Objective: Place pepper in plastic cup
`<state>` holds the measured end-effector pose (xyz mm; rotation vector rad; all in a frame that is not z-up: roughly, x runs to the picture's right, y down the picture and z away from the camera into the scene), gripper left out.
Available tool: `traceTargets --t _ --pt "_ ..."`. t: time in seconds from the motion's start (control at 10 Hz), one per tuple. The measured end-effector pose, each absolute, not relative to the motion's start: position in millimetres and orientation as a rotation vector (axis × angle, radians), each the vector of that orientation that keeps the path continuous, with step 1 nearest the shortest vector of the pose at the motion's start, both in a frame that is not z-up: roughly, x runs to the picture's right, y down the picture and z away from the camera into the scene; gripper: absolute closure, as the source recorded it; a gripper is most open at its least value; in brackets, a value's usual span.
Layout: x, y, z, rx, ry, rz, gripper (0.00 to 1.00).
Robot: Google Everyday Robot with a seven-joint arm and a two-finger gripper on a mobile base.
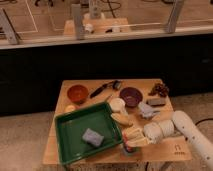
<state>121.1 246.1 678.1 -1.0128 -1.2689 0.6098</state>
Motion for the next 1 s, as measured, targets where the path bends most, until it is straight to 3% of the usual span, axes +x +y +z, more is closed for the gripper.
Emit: traceTargets --t 0.2,0.3,0.8,1.0 --pt "121 245 680 -1.012 -1.263 0.606 0.23" --pt "122 244 681 -1.012 -1.261 0.604 0.20" --pt "123 231 685 -1.001 -1.248 0.578 0.20" --pt "127 220 677 -0.941 -1.155 0.512 0.20"
